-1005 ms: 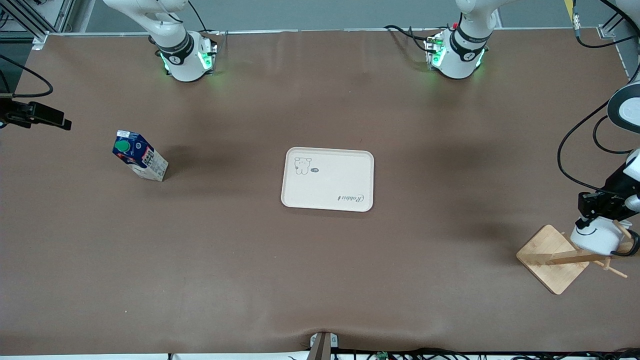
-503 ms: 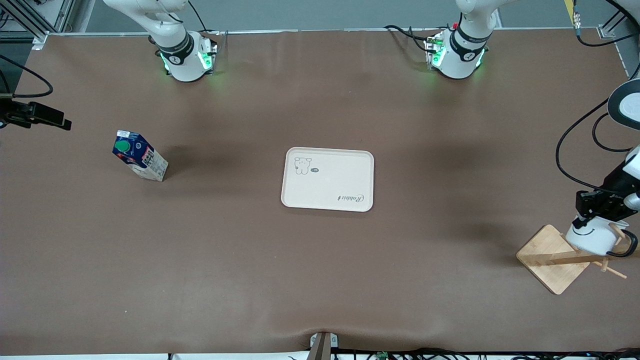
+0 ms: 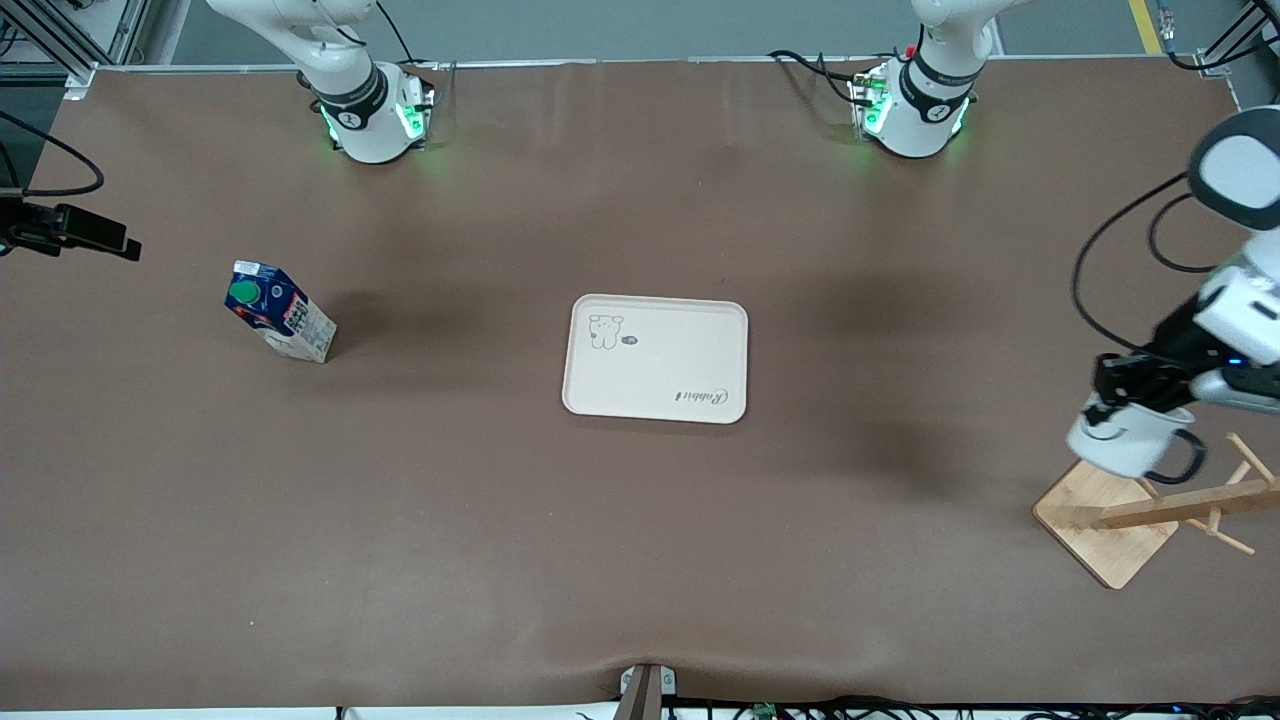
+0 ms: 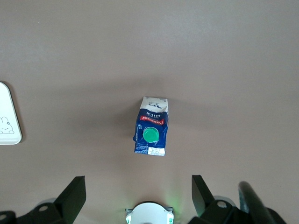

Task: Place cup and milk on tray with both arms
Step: 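Lift the mug off the stand while the right gripper reaches the milk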

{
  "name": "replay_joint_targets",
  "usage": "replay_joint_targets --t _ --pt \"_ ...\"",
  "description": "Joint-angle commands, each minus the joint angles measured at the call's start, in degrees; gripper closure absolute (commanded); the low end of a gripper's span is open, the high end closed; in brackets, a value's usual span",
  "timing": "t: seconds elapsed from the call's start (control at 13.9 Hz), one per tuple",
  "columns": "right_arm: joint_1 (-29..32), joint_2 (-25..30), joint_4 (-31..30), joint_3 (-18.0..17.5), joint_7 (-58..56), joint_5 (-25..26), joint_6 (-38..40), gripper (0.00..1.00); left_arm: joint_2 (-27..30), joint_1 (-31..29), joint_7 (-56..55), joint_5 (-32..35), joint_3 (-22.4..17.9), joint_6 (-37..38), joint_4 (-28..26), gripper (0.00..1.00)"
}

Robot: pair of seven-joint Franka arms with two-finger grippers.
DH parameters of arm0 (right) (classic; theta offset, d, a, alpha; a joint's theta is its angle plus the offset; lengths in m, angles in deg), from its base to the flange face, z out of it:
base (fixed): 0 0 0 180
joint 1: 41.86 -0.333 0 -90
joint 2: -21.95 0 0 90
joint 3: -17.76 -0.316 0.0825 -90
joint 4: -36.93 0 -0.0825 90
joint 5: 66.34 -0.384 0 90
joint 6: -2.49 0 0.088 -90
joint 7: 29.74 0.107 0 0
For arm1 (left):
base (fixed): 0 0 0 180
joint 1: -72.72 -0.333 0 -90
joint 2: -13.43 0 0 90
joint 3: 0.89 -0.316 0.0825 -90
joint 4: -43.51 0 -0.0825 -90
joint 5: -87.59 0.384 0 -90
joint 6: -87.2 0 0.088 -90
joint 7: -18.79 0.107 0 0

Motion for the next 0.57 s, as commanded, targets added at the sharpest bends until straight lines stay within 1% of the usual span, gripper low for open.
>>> replay_joint_targets --t 0.0,0.14,0.22,0.29,0.43,0.5 --pt "0.99 -0.41 1.00 -0.69 0.20 0.90 0.71 0.00 0.13 -0.20 -10.77 6.02 4.90 1.06 0.28 1.00" --pt "0.99 -0.76 1.00 -0.69 0.20 0.99 0.36 0.00 -1.27 -0.11 -17.45 9.63 8.94 1.15 0.37 1.00" --pt "0.99 -2.42 1.08 -0.78 0.20 0.99 0.44 0.00 -1.80 0.15 -21.05 10.25 11.05 1.15 0.29 1.00" --pt "0.99 -3.13 1.61 -0.69 0.03 0.99 0.71 0.00 -3.03 1.72 -25.52 10.95 12.38 1.41 0.37 1.00" --pt "0.98 -3.23 1.88 -0.78 0.11 0.99 0.80 0.00 -5.31 8.38 -36.40 14.89 12.39 1.85 0.72 1.00" --pt "0.90 -3.23 1.88 -0.69 -0.06 1.08 0.71 0.00 -7.41 11.72 -43.25 17.87 12.48 1.94 2.03 1.00"
